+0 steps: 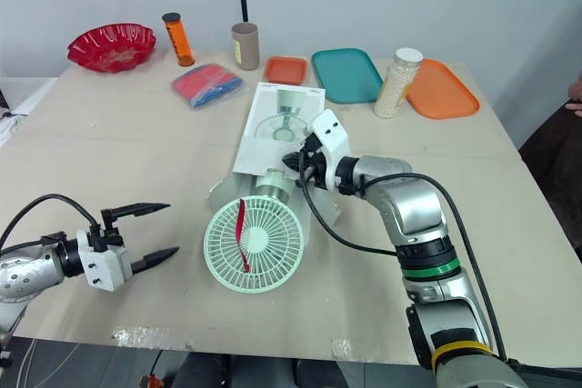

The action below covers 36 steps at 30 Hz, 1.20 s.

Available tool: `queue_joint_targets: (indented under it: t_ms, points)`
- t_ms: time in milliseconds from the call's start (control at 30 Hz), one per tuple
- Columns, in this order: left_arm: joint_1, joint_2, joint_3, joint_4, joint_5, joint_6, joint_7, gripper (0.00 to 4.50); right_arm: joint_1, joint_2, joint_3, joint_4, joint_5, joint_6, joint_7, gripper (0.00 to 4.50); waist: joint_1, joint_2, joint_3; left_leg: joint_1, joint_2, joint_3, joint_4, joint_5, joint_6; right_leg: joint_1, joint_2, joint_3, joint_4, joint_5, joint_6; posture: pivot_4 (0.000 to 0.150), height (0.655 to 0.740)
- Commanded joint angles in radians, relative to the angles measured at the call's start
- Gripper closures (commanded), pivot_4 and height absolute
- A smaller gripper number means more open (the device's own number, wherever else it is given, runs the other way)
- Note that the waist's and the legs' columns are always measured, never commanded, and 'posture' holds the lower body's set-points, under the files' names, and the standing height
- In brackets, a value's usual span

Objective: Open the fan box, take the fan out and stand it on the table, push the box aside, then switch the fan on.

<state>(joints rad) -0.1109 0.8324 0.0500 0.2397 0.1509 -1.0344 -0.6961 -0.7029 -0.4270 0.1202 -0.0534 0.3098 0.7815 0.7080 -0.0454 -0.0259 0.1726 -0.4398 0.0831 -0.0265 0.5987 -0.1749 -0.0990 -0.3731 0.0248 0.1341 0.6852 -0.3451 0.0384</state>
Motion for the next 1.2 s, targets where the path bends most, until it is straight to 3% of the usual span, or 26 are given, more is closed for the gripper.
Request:
queue_joint_targets:
  t_ms: [33, 233, 500, 800, 933, 1200]
  points:
    - [-0.072, -0.039, 0.028, 0.089, 0.139, -0.226, 0.11, 0.03, 0.006, -0.001, -0.01, -0.032, 0.003, 0.01, -0.016, 4.5, 0.0, 0.0, 0.0, 0.0, 0.0, 0.0, 0.0, 0.0, 0.0, 0.0, 0.0, 0.0, 0.0, 0.001, 0.0, 0.15, 0.7389]
    - [-0.148, -0.098, 0.056, 0.208, 0.347, -0.417, 0.24, 0.03, -0.021, 0.004, -0.036, -0.065, 0.039, 0.051, -0.026, 4.5, 0.0, 0.0, 0.0, 0.0, 0.0, 0.0, 0.001, 0.001, 0.001, 0.0, 0.0, -0.001, 0.001, 0.004, 0.0, 0.15, 0.7389]
    - [-0.199, -0.148, 0.086, 0.231, 0.512, -0.452, 0.409, 0.03, -0.035, -0.014, -0.117, -0.186, 0.164, 0.161, -0.017, 4.5, 0.0, 0.0, 0.0, 0.0, 0.0, 0.0, 0.002, 0.001, 0.002, 0.0, 0.0, -0.001, 0.003, 0.004, 0.0, 0.15, 0.7389]
    - [-0.246, -0.165, 0.072, 0.217, 0.68, -0.489, 0.563, 0.03, 0.047, -0.131, -0.196, -0.32, 0.277, 0.247, 0.004, 4.5, 0.001, 0.0, 0.0, 0.0, -0.001, -0.001, 0.003, 0.001, 0.002, 0.001, 0.0, -0.002, 0.005, 0.004, 0.001, 0.15, 0.7389]
    - [-0.27, -0.179, 0.062, 0.193, 0.788, -0.488, 0.646, 0.03, 0.137, -0.222, -0.234, -0.381, 0.325, 0.248, 0.056, 4.5, 0.002, 0.0, -0.001, 0.001, -0.001, -0.001, 0.003, 0.002, 0.003, 0.001, 0.0, -0.002, 0.007, 0.004, 0.001, 0.15, 0.7389]
    - [-0.32, -0.17, -0.049, 0.159, 1.016, -0.411, 0.923, 0.03, 0.401, -0.387, -0.273, -0.449, 0.311, 0.033, 0.235, 4.5, 0.012, 0.0, -0.001, 0.002, -0.001, -0.001, 0.005, 0.002, 0.003, 0.002, 0.0, -0.002, 0.008, 0.004, 0.001, 0.15, 0.7389]
